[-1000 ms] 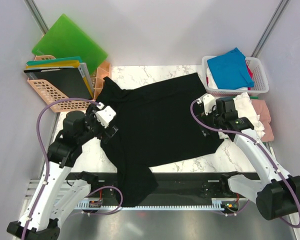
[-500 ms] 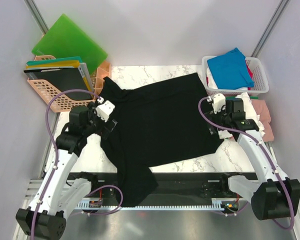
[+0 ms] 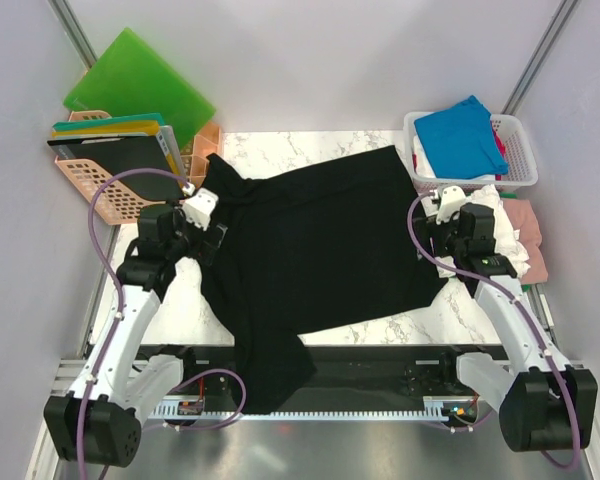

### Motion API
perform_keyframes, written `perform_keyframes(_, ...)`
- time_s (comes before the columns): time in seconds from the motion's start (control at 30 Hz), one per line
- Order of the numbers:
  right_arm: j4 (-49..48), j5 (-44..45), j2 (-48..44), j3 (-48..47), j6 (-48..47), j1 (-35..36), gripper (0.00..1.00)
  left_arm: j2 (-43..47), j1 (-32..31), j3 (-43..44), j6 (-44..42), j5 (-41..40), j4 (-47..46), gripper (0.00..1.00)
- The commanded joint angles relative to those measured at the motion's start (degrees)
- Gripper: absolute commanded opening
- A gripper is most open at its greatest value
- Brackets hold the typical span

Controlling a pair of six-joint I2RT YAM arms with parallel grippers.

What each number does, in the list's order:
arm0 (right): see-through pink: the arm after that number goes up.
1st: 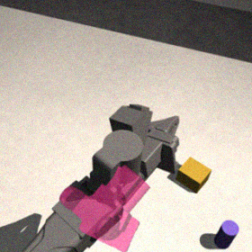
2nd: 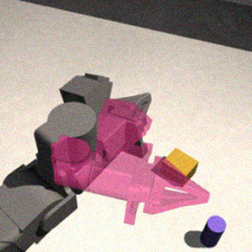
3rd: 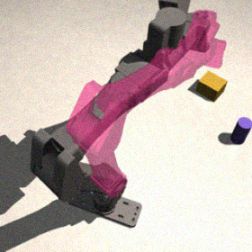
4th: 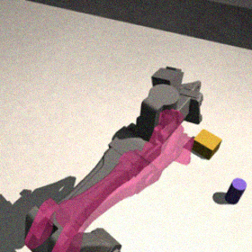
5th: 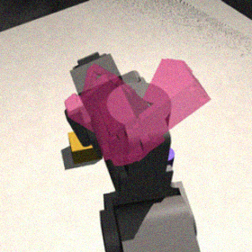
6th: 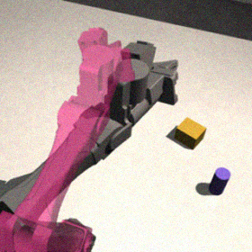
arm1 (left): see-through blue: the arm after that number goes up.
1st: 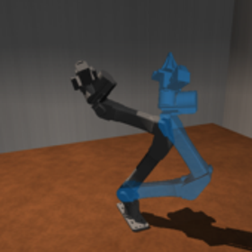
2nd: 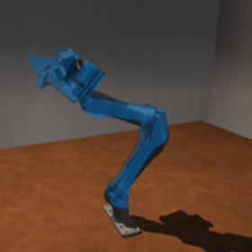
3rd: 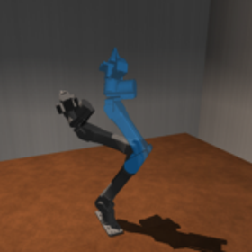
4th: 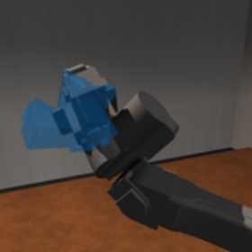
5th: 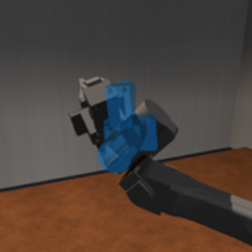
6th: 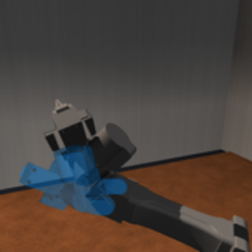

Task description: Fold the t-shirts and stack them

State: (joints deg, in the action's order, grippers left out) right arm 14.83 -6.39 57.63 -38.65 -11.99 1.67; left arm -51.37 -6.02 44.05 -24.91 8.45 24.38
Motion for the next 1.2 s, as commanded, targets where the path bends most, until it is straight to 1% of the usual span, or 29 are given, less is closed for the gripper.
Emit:
perform_keyframes(0.0,-7.1,1.0,1.4,0.6,-0.6,0.4,0.98,-2.9,3.4,0.2,5.9,1.9,-6.3,1.0)
perform_keyframes(0.03,-6.7,0.8,2.5,0.2,-1.6,0.6,0.98,-3.7,4.4,0.5,6.6,1.8,-6.7,1.0)
perform_keyframes(0.1,-2.9,0.6,4.2,-1.5,-3.7,3.1,0.98,-5.1,5.6,1.6,6.8,0.8,-7.3,1.0)
perform_keyframes(0.13,-0.4,0.8,6.5,-4.3,-4.9,4.6,0.98,-5.6,5.9,2.4,6.6,-0.2,-6.8,1.0)
perform_keyframes(0.17,3.5,1.6,7.9,-5.8,-5.7,8.1,0.98,-5.9,5.9,4.0,6.5,-0.2,-6.0,1.0)
perform_keyframes(0.2,5.4,2.8,9.2,-7.4,-5.5,9.8,0.98,-6.2,5.9,4.7,6.2,0.2,-4.4,1.0)
perform_keyframes(0.27,8.2,2.2,11.1,-10.5,-5.5,13.2,0.98,-5.8,5.9,6.2,5.7,1.1,-3.3,1.0)
perform_keyframes(0.33,8.5,0.4,11.5,-12.6,-5.6,14.6,0.98,-5.3,5.9,7.5,5.0,1.6,-2.1,1.0)
perform_keyframes(0.4,9.0,-1.1,12.9,-14.4,-5.9,16.3,0.93,-5.3,5.9,9.4,4.4,1.1,-2.1,1.0)
perform_keyframes(0.47,9.8,-2.0,17.1,-17.8,-6.5,19.1,0.91,-6.5,5.9,11.1,4.2,0.2,-2.1,1.0)
perform_keyframes(0.5,10.3,-2.0,18.7,-19.1,-6.6,20.3,0.91,-7.2,7.6,11.7,4.4,-0.1,-2.1,1.0)
perform_keyframes(0.53,10.7,-1.8,22.7,-21.5,-6.9,21.6,0.92,-7.7,7.8,12.0,5.0,-0.2,-2.0,1.0)
perform_keyframes(0.6,12.9,-1.6,27.0,-24.2,-8.1,25.7,0.95,-8.0,7.7,12.5,5.5,0.6,-1.8,1.0)
perform_keyframes(0.63,13.3,-1.0,31.3,-26.3,-7.9,27.1,0.98,-7.7,7.7,12.5,5.7,1.2,-1.8,1.0)
perform_keyframes(0.67,13.5,0.4,33.7,-27.5,-7.6,29.5,0.98,-6.9,7.7,12.3,5.7,1.3,-1.8,1.0)
perform_keyframes(0.73,13.4,-0.4,40.0,-30.1,-5.2,30.5,0.98,-6.0,7.7,11.8,5.9,1.0,-1.8,1.0)
perform_keyframes(0.83,11.2,-5.2,46.1,-32.5,-1.5,30.5,0.98,-4.4,7.8,10.8,5.0,0.6,-1.4,1.0)
perform_keyframes(0.93,10.9,-7.2,50.1,-35.8,0.8,30.6,0.98,-3.4,7.7,10.4,4.3,-0.2,-0.9,1.0)
perform_keyframes(1.03,9.3,-3.4,50.0,-36.1,0.3,31.2,0.98,-2.6,7.9,10.3,4.3,0.4,-0.5,1.0)
perform_keyframes(1.17,9.5,-1.2,48.2,-35.4,-3.2,32.2,0.98,-2.2,7.9,9.2,4.4,1.0,-0.5,1.0)
